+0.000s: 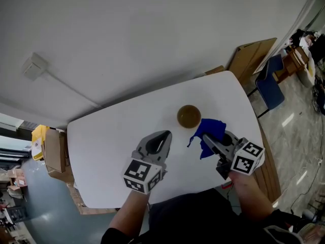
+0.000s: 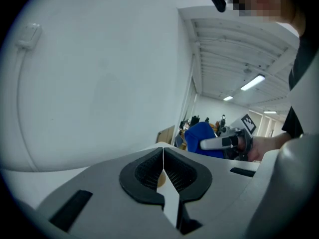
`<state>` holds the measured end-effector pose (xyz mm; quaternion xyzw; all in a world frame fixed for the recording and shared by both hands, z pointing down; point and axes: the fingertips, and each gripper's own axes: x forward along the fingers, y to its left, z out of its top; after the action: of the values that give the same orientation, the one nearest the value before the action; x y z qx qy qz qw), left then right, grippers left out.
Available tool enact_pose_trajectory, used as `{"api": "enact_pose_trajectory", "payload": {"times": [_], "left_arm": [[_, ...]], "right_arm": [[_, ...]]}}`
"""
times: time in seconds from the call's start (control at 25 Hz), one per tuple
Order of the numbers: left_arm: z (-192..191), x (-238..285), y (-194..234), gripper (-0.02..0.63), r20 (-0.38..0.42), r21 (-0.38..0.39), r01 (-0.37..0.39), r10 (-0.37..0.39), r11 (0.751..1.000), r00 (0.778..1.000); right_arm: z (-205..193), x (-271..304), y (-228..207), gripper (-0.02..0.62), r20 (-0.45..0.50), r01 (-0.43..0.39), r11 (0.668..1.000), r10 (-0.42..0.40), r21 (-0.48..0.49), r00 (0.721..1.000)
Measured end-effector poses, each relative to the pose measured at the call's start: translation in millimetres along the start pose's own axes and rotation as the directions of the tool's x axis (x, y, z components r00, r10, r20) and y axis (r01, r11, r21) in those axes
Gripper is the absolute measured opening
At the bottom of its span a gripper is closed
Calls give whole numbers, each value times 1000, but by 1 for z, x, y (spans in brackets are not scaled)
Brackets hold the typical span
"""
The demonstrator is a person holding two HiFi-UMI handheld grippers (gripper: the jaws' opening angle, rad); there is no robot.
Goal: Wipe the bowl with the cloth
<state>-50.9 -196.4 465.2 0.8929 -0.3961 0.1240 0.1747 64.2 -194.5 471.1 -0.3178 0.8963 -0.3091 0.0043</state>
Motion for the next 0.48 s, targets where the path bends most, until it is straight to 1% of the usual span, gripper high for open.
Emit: {"api": "enact_pose_trajectory", "payload": {"times": [0.08, 0.16, 0.28, 0.32, 0.36, 0.4, 0.48], "left_arm": [[-7, 18, 11, 14, -7, -38, -21, 21, 999, 1000], [-14, 37, 19, 14, -38, -38, -32, 30, 999, 999], [-32, 62, 21, 16, -108, -32, -18, 14, 999, 994], [-40, 70, 23, 37, -133, -35, -15, 10, 999, 991], [-47, 78, 26, 94, -157, -39, -15, 9, 999, 988], [-54, 86, 29, 126, -180, -44, -17, 9, 999, 984], [-68, 102, 36, 158, -221, -58, -20, 6, 998, 975]], "right_arm": [[-2, 7, -9, 71, -14, -7, 1000, 7, 5, 1000], [-2, 17, -18, 71, -29, -15, 1000, 16, 9, 999], [-7, 32, -30, 71, -64, -18, 1000, 18, 4, 998], [-9, 37, -35, 71, -76, -15, 1000, 15, -2, 997], [-12, 43, -41, 71, -88, -11, 1000, 10, -6, 996], [-16, 48, -47, 71, -100, -6, 1000, 5, -6, 995], [-24, 57, -60, 71, -125, 7, 1000, -6, 8, 992]]}}
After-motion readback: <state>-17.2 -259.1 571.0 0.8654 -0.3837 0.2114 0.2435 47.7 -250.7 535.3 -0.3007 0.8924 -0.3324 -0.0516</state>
